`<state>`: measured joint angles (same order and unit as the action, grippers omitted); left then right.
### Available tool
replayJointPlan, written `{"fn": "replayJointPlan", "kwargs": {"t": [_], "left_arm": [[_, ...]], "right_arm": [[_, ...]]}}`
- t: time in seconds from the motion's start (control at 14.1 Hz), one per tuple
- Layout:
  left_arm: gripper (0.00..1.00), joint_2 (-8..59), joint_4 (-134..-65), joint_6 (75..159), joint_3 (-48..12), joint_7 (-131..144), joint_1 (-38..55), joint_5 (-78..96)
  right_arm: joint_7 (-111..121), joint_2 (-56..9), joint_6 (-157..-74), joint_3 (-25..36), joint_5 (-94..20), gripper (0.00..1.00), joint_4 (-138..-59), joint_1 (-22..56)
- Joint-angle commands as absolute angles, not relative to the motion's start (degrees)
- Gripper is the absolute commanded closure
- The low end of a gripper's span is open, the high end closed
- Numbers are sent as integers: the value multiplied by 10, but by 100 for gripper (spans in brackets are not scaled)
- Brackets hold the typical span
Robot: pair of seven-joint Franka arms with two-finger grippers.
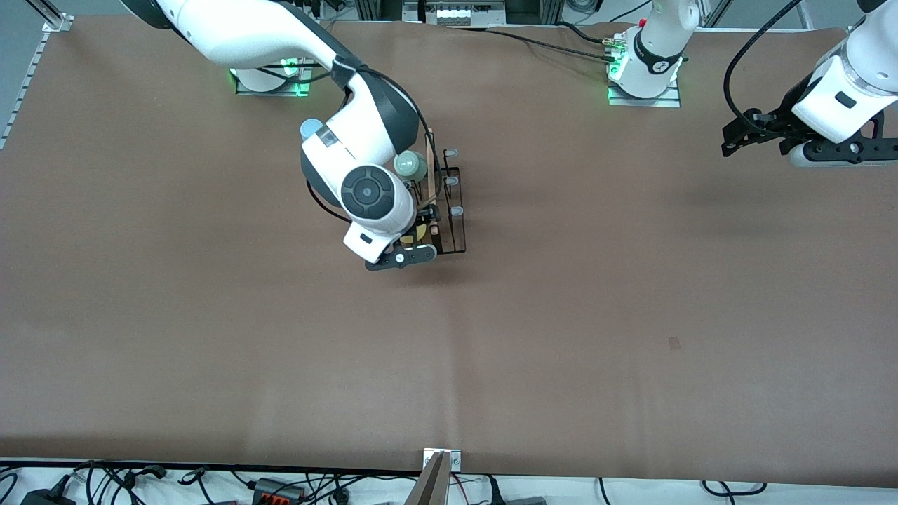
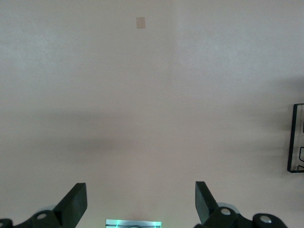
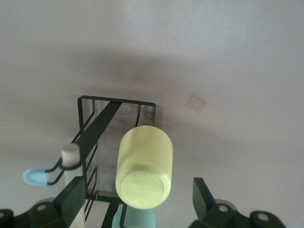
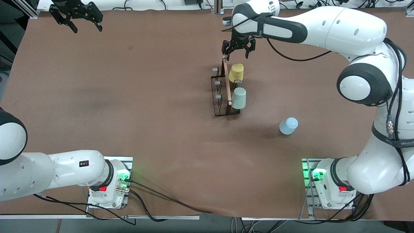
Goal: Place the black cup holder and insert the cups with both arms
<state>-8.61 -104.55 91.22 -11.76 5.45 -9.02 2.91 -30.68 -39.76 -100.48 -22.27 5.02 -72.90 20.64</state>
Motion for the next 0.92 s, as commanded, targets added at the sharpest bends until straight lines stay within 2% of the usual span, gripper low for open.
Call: {"fn": "replayJointPlan", "kwargs": {"t": [0.0, 0.28, 0.71, 0.85], "left_arm": [[0, -87, -1041, 904, -121, 44, -94, 20], [0, -87, -1041, 904, -121, 44, -94, 20], [0, -87, -1041, 904, -121, 44, -94, 20], [0, -87, -1041, 904, -121, 44, -94, 20]], "right_arm": [[-319, -353, -990, -217, 53, 0, -734, 192], [-310, -302, -991, -197, 53, 0, -734, 136], [-292, -261, -977, -196, 55, 0, -734, 29], [-291, -241, -975, -178, 75, 0, -735, 11]]}}
